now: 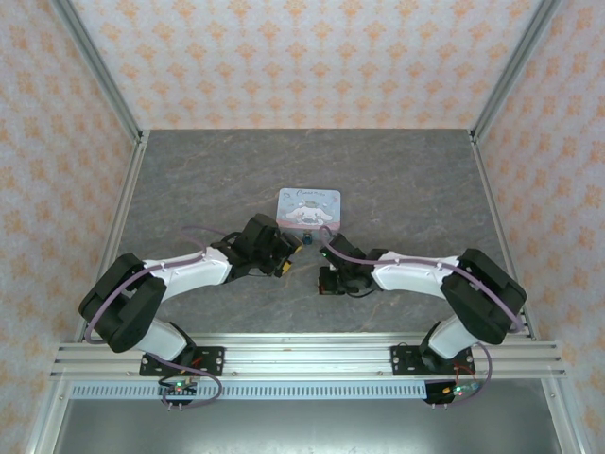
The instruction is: Unlock the padlock with the key
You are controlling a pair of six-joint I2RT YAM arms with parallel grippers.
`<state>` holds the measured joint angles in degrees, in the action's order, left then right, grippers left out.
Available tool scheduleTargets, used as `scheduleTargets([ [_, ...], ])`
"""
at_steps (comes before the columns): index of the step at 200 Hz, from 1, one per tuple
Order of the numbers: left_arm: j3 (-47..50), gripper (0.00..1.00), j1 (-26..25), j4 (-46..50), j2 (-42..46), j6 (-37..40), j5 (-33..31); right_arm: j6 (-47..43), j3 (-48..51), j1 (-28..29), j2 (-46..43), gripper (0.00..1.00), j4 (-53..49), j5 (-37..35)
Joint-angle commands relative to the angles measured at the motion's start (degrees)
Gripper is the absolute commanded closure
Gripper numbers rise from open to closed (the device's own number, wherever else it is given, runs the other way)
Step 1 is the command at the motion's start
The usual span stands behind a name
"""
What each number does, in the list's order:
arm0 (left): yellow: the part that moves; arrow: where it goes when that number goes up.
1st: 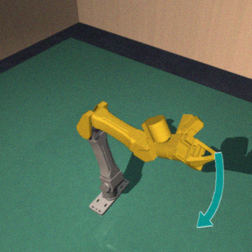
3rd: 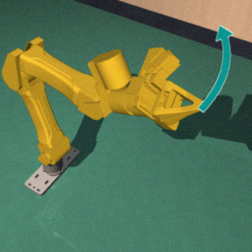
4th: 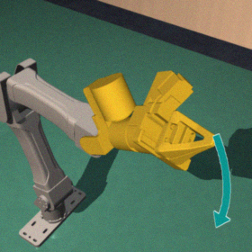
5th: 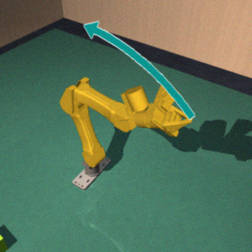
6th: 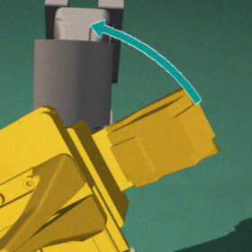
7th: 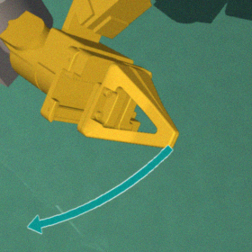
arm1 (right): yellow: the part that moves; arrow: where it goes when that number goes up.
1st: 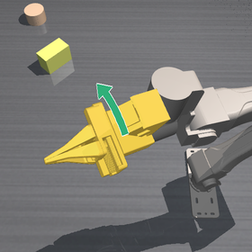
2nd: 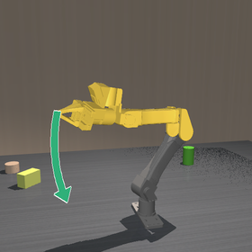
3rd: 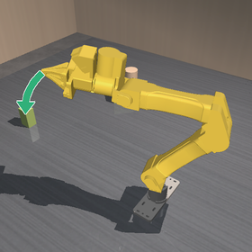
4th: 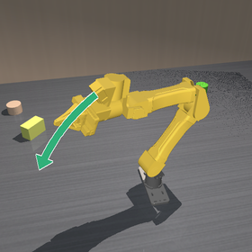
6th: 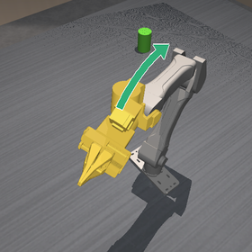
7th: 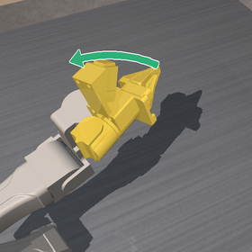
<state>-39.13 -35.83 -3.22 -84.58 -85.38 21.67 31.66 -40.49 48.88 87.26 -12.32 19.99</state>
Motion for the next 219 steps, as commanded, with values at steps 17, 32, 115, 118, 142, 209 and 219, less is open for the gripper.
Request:
scheduleTargets([
  [17,0.6,0.44,0.5,1.3,1.1,1.0,-0.7,0.4,1.7,0.4,-1.3,1.0,-1.9,-1.9],
  [32,0.7,0.44,0.5,1.0,0.9,0.9,-0.5,1.0,1.9,0.4,-4.0,1.0,-2.6,-1.8],
  [115,0.2,0.44,0.5,1.5,0.8,1.2,-0.5,2.0,2.5,0.5,-15.0,1.0,-9.7,-2.3],
  [118,0.2,0.44,0.5,1.5,0.8,1.2,-0.5,2.0,2.7,0.5,-14.5,1.0,-9.3,-2.4],
  [142,0.2,0.43,0.5,1.5,0.3,1.2,-0.4,0.0,1.8,0.4,-9.4,0.6,-8.9,-5.2],
  [209,-0.4,0.43,0.5,1.6,-0.1,1.5,-0.1,0.1,0.0,0.3,-15.6,0.4,-13.9,-10.1],
  [219,-0.4,0.43,0.5,1.5,-0.2,1.4,-0.1,1.1,0.4,0.3,-14.7,0.41,-13.6,-10.0],
])
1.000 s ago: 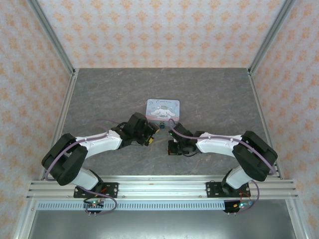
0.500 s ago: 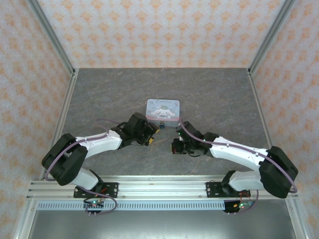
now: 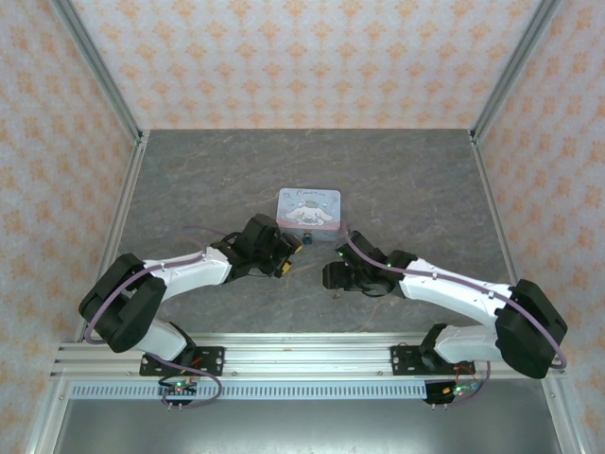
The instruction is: Unlock the padlock with the key
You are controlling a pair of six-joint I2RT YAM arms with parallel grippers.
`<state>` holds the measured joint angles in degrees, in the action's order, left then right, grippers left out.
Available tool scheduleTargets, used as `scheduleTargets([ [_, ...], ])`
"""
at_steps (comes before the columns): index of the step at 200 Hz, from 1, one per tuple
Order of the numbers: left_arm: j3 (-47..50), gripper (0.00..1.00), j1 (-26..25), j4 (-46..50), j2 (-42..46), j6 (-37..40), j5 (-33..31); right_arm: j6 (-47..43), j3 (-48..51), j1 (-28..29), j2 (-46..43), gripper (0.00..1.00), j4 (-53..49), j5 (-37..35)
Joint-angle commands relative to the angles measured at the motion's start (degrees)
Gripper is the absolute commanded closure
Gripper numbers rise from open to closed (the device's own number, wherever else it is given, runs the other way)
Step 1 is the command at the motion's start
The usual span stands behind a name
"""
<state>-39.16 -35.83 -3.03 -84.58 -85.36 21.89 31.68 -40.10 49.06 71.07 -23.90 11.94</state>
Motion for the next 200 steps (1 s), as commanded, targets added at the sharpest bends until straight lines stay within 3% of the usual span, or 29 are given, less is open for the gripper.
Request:
scheduleTargets([
  [1,-0.3,0.43,0.5,1.3,-0.2,1.3,-0.3,1.3,0.1,0.2,1.6,0.41,-2.0,-2.0],
  [48,-0.1,0.43,0.5,1.5,0.4,1.4,-0.6,12.3,2.7,0.3,2.9,0.43,1.8,-3.6],
  [116,1.0,0.42,0.9,-1.6,-0.8,0.8,0.1,35.2,5.5,2.6,3.7,0.39,3.0,-7.4],
  [200,2.3,0.42,4.2,-8.2,-4.3,0.3,3.7,42.0,1.1,3.8,9.0,0.41,-3.9,-6.3],
])
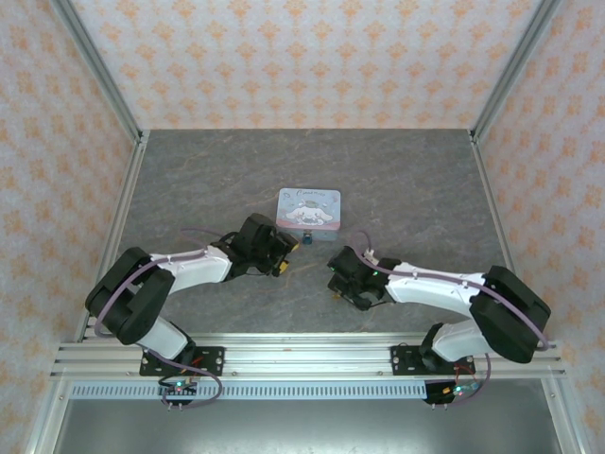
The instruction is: Unlock the padlock with the key
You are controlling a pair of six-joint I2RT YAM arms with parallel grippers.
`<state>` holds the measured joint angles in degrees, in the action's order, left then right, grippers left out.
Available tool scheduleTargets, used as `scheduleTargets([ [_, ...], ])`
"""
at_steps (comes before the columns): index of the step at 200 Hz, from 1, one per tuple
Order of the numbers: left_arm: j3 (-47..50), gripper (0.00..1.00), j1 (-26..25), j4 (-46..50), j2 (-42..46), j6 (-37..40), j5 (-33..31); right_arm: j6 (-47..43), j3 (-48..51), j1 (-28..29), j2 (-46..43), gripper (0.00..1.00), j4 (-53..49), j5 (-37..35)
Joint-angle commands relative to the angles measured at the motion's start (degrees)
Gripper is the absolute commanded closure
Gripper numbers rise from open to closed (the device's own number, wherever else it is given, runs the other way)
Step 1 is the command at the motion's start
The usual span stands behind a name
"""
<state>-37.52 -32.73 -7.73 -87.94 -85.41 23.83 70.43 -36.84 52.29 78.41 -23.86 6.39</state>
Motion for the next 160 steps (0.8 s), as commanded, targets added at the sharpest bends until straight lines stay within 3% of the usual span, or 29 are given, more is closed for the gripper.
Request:
scheduleTargets([
  [1,0.7,0.42,1.1,-3.5,-1.0,0.3,1.8,3.3,-2.3,0.6,1.8,0.41,-4.0,-0.8],
  [97,1.2,0.42,3.5,-9.5,-5.0,-0.2,6.3,4.5,-11.1,5.4,11.7,0.44,-11.7,0.5],
  [160,1.7,0.42,3.5,-12.6,-7.4,-0.9,7.7,6.7,-12.0,5.3,12.7,0.46,-13.3,-1.1],
])
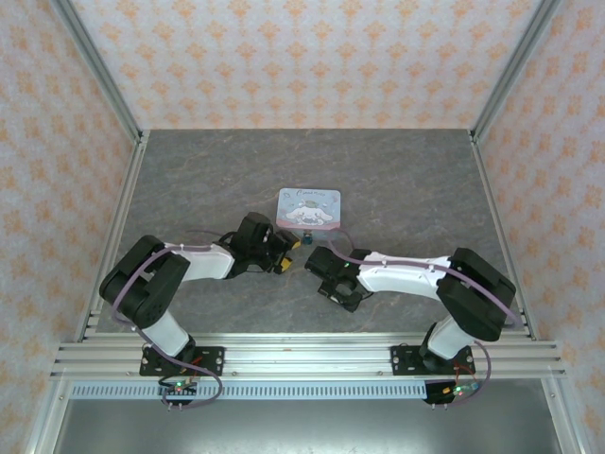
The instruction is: Unlock the padlock with the key
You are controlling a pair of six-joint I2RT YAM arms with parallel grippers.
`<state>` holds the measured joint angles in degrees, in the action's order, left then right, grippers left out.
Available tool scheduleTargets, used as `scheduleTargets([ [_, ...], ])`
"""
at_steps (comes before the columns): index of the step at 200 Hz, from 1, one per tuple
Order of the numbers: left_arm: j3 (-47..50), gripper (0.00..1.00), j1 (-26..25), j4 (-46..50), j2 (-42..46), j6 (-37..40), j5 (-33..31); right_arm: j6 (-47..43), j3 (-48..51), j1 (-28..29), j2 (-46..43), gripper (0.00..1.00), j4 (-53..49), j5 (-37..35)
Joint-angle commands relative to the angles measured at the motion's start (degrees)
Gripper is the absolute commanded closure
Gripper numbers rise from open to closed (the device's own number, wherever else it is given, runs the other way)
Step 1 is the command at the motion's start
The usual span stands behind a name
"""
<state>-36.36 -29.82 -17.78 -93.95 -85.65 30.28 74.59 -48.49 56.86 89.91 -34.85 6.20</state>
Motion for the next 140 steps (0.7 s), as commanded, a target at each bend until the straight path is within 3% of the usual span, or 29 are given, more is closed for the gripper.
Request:
scheduleTargets([
  [1,0.5,0.42,0.6,-2.6,-1.4,-0.7,1.3,2.6,-0.3,0.7,1.2,0.46,-2.3,-0.8],
  [62,0.0,0.42,0.6,-3.3,-2.1,-1.0,2.1,2.3,-0.9,-0.6,3.6,0.55,-1.8,1.0],
  [140,-0.2,0.42,0.6,1.0,0.3,0.4,1.7,0.1,-0.9,-2.2,8.7,0.84,5.1,4.2],
])
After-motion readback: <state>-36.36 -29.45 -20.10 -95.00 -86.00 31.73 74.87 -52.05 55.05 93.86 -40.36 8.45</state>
